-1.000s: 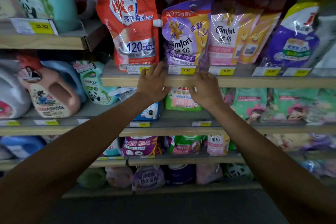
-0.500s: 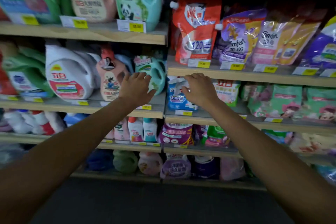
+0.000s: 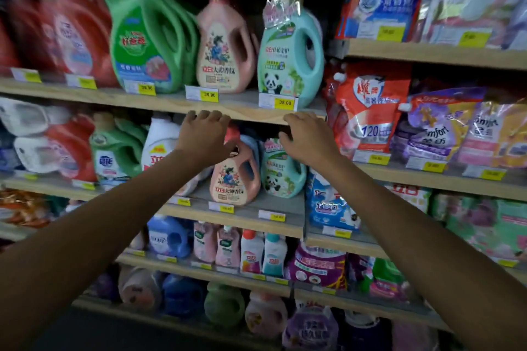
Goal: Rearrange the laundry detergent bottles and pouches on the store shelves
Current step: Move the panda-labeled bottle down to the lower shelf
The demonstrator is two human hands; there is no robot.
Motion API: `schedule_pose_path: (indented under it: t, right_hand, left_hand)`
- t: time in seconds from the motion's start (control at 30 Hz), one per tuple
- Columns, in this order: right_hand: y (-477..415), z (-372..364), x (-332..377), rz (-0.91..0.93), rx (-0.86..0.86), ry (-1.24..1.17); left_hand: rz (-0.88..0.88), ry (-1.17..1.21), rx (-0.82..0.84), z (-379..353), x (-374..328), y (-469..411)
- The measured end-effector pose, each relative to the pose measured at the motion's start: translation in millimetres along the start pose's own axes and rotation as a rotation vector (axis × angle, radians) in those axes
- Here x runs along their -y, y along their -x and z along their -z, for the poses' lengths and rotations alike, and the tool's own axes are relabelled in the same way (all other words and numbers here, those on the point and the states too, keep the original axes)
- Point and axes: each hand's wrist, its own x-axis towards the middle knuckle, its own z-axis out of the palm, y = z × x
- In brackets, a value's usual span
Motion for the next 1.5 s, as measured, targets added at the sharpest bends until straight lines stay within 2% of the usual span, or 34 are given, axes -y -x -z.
schedule_pose_path:
  t: [0.27,0.47,0.57,0.73,0.87,1.07,1.2,1.33,1.5]
  right_hand:
    - [-81.5,-2.5,-24.0,-0.112,-0.183,0.034]
    - [-143.1,-6.6,-57.1,-0.222,-0.293,0.029]
    - [-167.1,-17.4,-65.9,-0.251,-0.333,-0.019]
    - [-193.2,-40.3,-75.5,-0.333,-0.381,-0.235]
    - [-205.2,-49.1,-84.0,-0.362,-0.42,-0.305]
    - [-213.1,-51.1,-97.8,-0.471,-0.3,-0.544]
    - [-220.9,-49.8,-104.4,-0.566,-0.247,-0.663]
    - [-221.8,-51.7,-100.9,-0.577,-0.356,-0.732]
    - [-211.4,-51.3,-87.5,-0.519,-0.45,-0.681]
  left_hand:
    - [-0.126,-0.056,-0.101,-4.5,12.3,-103.0]
    - [-0.151,0.053,-0.207,-19.7,-0.9,-190.4]
    - [-0.087,0.273,-0.17,-36.3,-5.2,-223.2]
    - [-0.047,1.124,0.027,-65.1,-5.4,-259.6]
    - [-0.021,1.452,0.078,-79.5,-9.6,-279.8]
    - [-0.173,1.666,0.192,-92.9,-4.9,-296.0]
    - [-0.258,1.698,0.253,-99.5,1.5,-300.4]
    - [-0.27,1.71,0.292,-95.6,9.2,-300.0]
    - [-0.302,1.72,0.276,-88.6,13.5,-285.5]
